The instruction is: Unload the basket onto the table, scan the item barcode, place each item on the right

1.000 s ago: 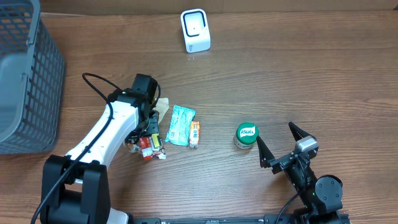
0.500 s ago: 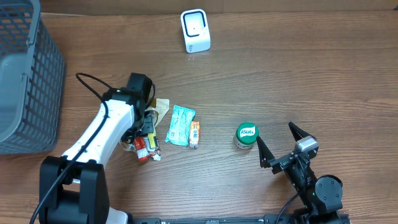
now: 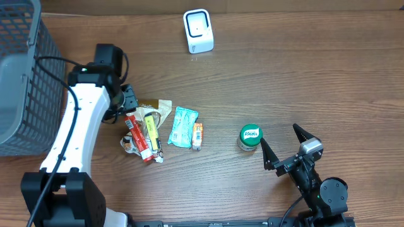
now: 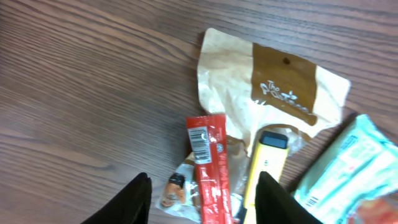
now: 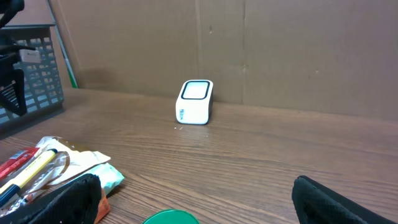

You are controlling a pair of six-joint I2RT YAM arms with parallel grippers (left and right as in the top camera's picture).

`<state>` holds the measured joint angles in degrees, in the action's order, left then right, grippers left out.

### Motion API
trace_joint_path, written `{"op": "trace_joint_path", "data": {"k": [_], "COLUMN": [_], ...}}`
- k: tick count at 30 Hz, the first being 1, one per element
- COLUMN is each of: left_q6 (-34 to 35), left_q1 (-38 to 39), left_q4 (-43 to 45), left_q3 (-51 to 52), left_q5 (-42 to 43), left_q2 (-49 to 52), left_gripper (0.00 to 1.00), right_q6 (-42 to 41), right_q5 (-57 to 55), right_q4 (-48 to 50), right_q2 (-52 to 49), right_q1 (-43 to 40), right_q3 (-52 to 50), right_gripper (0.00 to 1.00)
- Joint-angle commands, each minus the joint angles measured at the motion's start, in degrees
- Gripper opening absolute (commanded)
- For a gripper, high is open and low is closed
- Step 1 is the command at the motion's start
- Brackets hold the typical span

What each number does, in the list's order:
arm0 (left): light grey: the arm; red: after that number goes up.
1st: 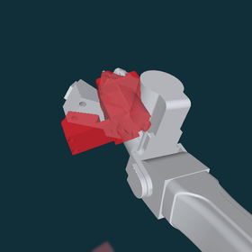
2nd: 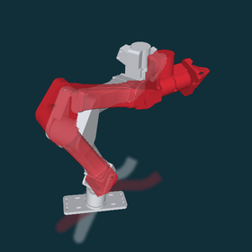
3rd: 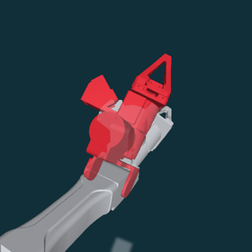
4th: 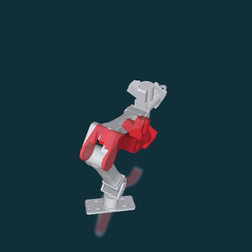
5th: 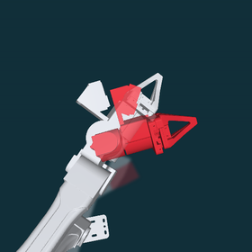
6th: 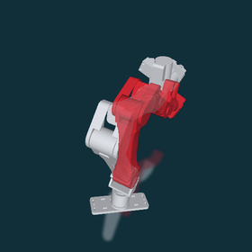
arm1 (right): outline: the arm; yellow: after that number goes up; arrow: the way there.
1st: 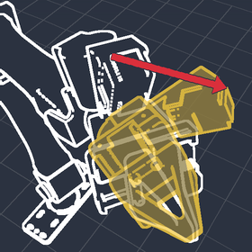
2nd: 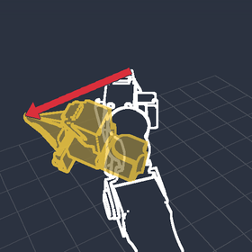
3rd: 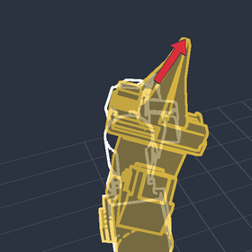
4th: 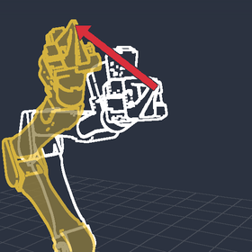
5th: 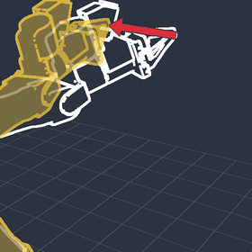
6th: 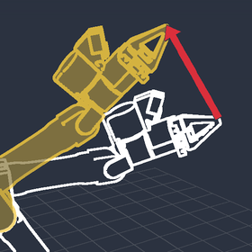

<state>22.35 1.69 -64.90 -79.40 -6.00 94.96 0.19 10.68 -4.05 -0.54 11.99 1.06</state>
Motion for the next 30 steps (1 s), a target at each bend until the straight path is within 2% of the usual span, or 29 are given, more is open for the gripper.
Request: {"op": "trace_joint_path", "data": {"k": [1, 6, 8, 10, 11, 12, 30], "left_q6": [-0.2, -1.7, -2.7, -4.8, -5.7, -6.1, -6.1], "left_q1": [-2.0, -5.9, -7.8, -9.6, -10.3, -11.6, -12.5], "left_q4": [1.2, 4.2, 4.9, 5.2, 5.1, 4.3, 4.1], "left_q3": [-1.2, -1.2, -1.2, -1.2, -1.2, -1.2, -1.2], "left_q5": [5.9, 4.7, 4.0, 4.1, 4.1, 3.9, 4.1], "left_q2": [-0.2, -0.2, -0.2, -0.2, -0.2, -0.2, -0.2], "left_gripper": [0.42, 0.48, 0.54, 0.73, 0.9, 1.0, 1.0], "right_q6": [0.0, 0.0, 0.0, 0.0, 0.0, 0.0, 0.0], "right_q5": [-0.1, -0.1, -0.1, -0.1, -0.1, -0.1, -0.1], "right_q4": [0.3, 0.3, 0.3, 0.3, 0.3, 0.3, 0.3], "right_q2": [0.4, 0.4, 0.4, 0.4, 0.4, 0.4, 0.4], "right_q1": [-0.2, -0.2, -0.2, -0.2, -0.2, -0.2, -0.2], "right_q3": [-0.6, -0.6, -0.6, -0.6, -0.6, -0.6, -0.6], "right_gripper": [1.0, 1.0, 1.0, 1.0, 1.0, 1.0, 1.0]}}
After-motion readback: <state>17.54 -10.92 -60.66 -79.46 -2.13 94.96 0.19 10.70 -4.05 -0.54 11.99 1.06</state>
